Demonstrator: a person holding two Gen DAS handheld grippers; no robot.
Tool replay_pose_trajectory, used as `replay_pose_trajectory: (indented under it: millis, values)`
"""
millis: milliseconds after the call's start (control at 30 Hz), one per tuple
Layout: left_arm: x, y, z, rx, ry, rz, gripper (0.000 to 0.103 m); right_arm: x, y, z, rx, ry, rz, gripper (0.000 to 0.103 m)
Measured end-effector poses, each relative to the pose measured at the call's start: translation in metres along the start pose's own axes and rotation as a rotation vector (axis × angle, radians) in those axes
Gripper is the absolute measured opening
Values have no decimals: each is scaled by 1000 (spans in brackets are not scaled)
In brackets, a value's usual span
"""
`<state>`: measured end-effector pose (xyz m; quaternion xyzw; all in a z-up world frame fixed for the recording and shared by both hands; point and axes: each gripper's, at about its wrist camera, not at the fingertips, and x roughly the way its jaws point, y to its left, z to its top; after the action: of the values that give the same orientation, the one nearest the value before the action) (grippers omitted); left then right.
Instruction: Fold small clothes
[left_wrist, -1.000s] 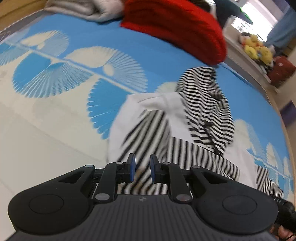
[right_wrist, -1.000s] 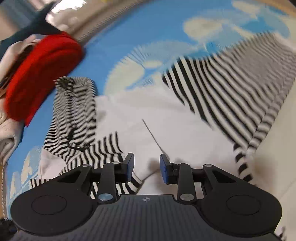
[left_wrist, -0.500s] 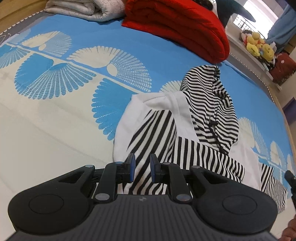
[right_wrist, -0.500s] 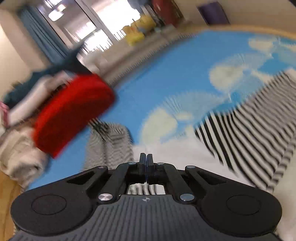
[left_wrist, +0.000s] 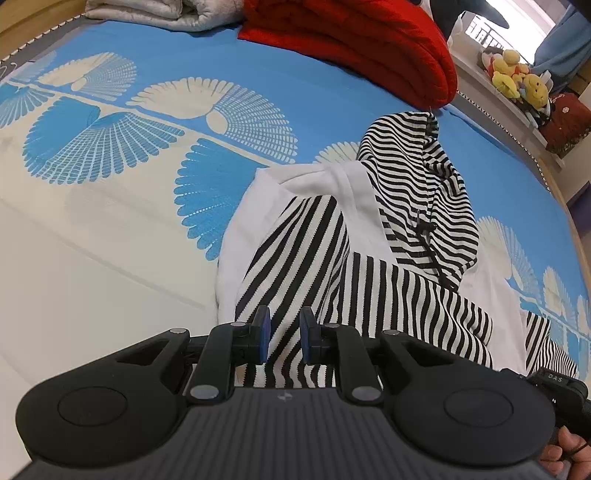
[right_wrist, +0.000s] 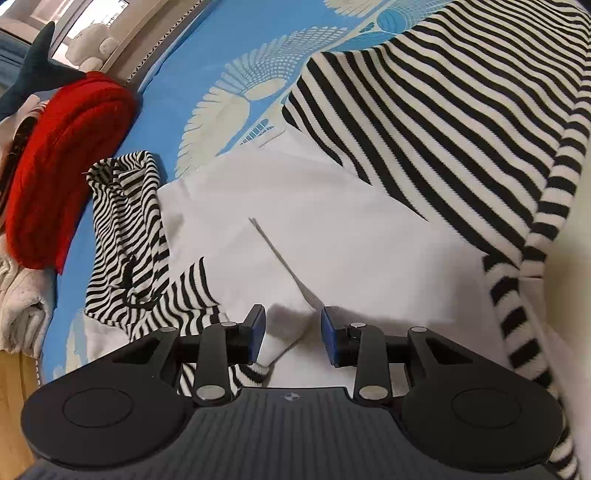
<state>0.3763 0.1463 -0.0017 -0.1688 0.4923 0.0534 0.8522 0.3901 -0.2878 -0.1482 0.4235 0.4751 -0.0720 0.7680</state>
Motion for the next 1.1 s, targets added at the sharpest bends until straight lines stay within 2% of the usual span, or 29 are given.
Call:
replay_pose_trajectory:
  millis: [33,200,267,333,400,467,533,600,667,700,733,767,800,833,900,967,1100]
  values:
    - [0,1,1,0,0,1,17,-2,2,-2,-18,-14,6,6]
    - [0,4,3,8,1,5,17,-58,23,-6,-56,-207,127,5]
    - [2,4,0,23,12,7,17,-71,23,-9,-77,-251,81,5]
    - [8,6,-4,26,37,7,17,-67,8,-7,-32,-225,-30,5]
    - [16,9,-8,13,71,1,17,-56,-9,-5,6,-158,-167,7]
    - [22,11,-13,10,98,2,17,-56,-17,-6,30,-168,-215,10]
    - [24,9,-17,25,108,2,17,-66,-8,-6,-41,-245,-190,10]
    - [26,5,-22,43,115,-8,17,-71,3,-6,-122,-283,-104,11]
    - [33,3,-27,56,143,-13,17,-58,6,-5,-156,-178,1,21]
    - [38,3,-31,68,168,4,17,-46,2,-4,-149,-98,-2,24]
    - [44,4,-35,79,191,26,17,-34,-5,-3,-137,-14,-36,30]
    - [49,5,-38,84,209,41,19,-23,-14,-4,-112,56,-91,31]
    - [49,4,-39,85,210,48,19,-20,-23,-5,-70,64,-104,30]
    - [46,1,-38,96,199,56,19,-23,-29,-3,-28,45,-79,28]
    - [34,-10,-35,129,142,32,19,-31,-22,3,-79,17,-90,30]
    - [31,-19,-35,155,120,-19,29,-42,-18,10,-133,-43,-94,37]
    - [56,-22,-49,151,241,11,30,-58,-37,33,-90,-108,-106,40]
